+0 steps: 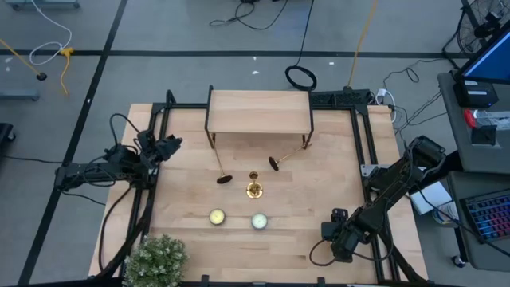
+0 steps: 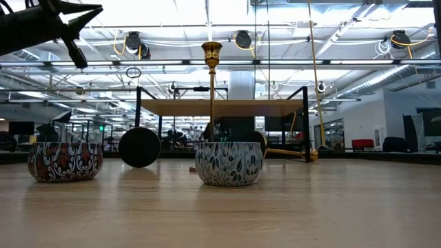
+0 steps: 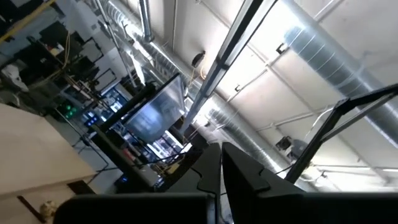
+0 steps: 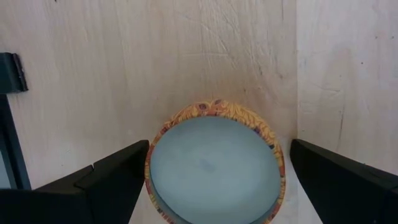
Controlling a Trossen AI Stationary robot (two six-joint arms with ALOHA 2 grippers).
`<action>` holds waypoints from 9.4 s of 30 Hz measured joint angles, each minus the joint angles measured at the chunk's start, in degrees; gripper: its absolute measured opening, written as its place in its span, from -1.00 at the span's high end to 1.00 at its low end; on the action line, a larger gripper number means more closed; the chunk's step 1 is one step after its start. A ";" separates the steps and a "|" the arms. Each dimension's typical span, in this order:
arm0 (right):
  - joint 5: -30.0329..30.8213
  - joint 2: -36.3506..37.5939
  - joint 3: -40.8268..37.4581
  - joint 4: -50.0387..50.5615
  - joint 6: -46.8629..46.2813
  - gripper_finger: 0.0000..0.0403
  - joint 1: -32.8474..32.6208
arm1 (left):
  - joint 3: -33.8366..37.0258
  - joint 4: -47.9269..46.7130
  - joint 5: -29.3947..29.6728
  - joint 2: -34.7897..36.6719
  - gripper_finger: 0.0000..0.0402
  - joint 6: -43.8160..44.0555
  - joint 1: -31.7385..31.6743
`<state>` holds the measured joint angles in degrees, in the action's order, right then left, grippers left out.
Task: Pick & Place candle stick holders
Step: Put the orange scented candle on the shelf
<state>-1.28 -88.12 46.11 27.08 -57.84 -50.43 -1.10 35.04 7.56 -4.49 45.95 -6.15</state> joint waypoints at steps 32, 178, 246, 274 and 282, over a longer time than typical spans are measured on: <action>1.29 -0.11 -0.04 -0.52 -0.02 -0.91 -0.03 | -23.68 -12.78 -5.36 -18.95 0.13 -1.26 3.01; 4.24 -23.91 75.12 45.56 60.55 -0.49 92.13 | -52.00 -68.23 -1.54 -64.46 -0.09 12.91 33.94; 1.53 -30.06 75.07 49.13 72.14 -0.49 93.44 | -51.98 -67.79 -1.45 -64.48 -0.09 15.02 33.13; 8.99 -29.76 74.79 48.52 67.54 -0.69 91.92 | -51.98 -67.88 -1.01 -64.48 -0.09 14.30 33.26; 10.58 -25.72 74.82 44.67 67.93 -0.69 92.17 | -51.98 -68.53 -0.99 -64.52 -0.09 13.75 33.26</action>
<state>9.30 -113.83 120.92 71.75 10.09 41.75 -53.08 -33.49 6.57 -69.01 59.70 27.11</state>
